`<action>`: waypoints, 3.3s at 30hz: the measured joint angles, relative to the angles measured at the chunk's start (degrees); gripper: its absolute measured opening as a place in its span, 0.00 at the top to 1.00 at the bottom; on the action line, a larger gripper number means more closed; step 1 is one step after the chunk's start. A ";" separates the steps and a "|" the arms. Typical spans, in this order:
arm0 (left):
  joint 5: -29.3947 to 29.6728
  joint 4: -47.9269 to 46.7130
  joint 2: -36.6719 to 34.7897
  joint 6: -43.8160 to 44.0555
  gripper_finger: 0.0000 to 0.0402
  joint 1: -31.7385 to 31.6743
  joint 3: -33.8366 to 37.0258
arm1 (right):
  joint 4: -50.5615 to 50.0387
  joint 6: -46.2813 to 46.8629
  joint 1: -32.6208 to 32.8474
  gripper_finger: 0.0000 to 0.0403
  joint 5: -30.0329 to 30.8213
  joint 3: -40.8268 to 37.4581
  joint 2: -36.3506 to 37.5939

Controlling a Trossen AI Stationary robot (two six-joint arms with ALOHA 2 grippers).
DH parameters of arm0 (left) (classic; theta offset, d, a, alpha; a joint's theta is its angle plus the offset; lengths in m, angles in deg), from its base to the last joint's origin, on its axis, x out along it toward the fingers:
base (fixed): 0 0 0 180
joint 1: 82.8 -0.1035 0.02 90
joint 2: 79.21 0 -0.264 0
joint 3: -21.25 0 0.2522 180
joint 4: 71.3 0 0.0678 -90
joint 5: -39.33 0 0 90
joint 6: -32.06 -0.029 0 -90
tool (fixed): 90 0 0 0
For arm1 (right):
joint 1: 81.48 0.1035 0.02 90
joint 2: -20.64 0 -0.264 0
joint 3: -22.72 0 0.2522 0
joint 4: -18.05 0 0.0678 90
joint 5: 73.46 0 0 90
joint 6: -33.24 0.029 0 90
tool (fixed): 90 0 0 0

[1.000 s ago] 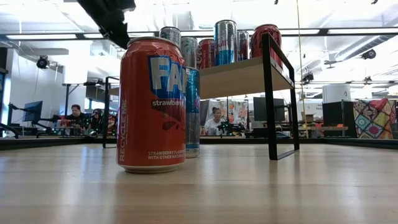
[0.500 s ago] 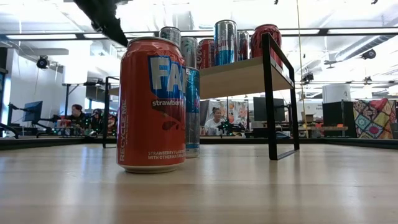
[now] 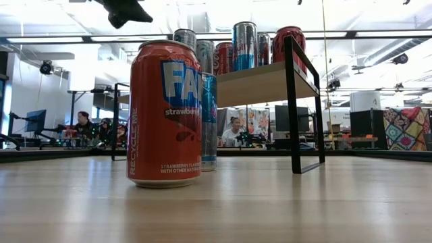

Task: Place canned beverage on shelf
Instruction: Put the red/black soda can on the shelf, align with the other red/black soda can

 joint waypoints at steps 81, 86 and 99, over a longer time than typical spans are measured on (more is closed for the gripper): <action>6.65 63.49 5.19 6.14 1.00 38.65 21.25 | -38.07 99.53 26.06 0.97 -28.96 5.35 -1.71; 6.65 66.67 7.54 6.14 1.00 40.80 21.23 | -38.31 103.98 30.13 0.97 -27.08 5.01 -1.70; 6.68 68.84 9.98 7.60 1.00 42.75 21.23 | -38.53 111.11 31.19 0.90 -17.28 4.69 -1.73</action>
